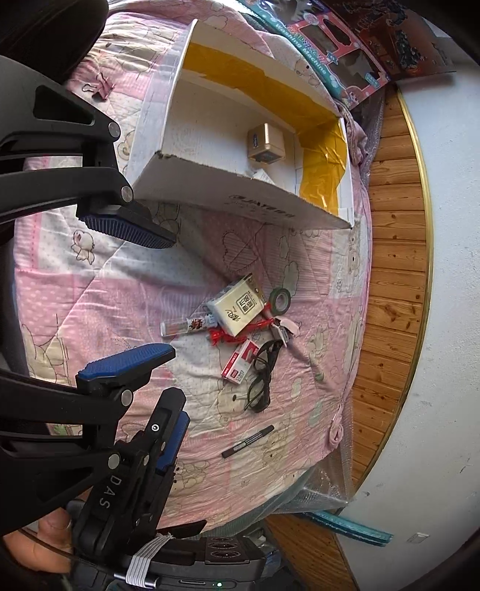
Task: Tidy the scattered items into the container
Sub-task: 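Move both open tools back over the remaining scattered items, then grasp the beige tissue pack with the left tool while the right grasps the red-white staples box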
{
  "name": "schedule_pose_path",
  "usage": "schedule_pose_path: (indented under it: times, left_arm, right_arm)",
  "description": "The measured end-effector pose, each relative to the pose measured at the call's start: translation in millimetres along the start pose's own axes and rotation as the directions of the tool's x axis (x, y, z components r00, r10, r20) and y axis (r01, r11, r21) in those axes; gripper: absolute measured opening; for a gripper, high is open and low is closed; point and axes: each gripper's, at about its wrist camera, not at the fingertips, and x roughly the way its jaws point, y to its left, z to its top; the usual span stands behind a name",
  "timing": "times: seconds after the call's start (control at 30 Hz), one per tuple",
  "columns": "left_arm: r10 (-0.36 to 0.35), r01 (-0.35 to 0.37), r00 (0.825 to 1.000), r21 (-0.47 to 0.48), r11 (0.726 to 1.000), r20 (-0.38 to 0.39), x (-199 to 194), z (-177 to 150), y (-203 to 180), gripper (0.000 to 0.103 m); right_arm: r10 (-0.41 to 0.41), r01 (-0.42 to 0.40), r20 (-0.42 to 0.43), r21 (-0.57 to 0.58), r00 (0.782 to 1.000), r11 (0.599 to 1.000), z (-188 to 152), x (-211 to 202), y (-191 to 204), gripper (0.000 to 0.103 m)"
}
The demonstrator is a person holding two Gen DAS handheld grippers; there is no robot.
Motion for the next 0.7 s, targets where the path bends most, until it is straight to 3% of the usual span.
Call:
schedule_pose_path:
  times: [0.17,0.4,0.7]
  left_arm:
    - [-0.051,0.050,0.998,-0.035,0.998,-0.045,24.6,9.0,-8.3,0.061]
    - [-0.096,0.088,0.990,-0.084,0.993,-0.100,70.7,33.0,-18.8,0.064]
    - [-0.142,0.099,0.976,-0.242,0.965,-0.165,139.7,55.5,1.7,0.068]
  right_arm:
    - [-0.050,0.050,-0.022,0.031,0.999,0.998,8.4,7.2,-22.9,0.043]
    - [-0.129,0.127,-0.053,-0.049,0.990,0.991,39.3,28.3,-44.2,0.044]
    - [-0.209,0.171,-0.126,-0.258,0.970,0.951,69.8,87.4,-57.6,0.045]
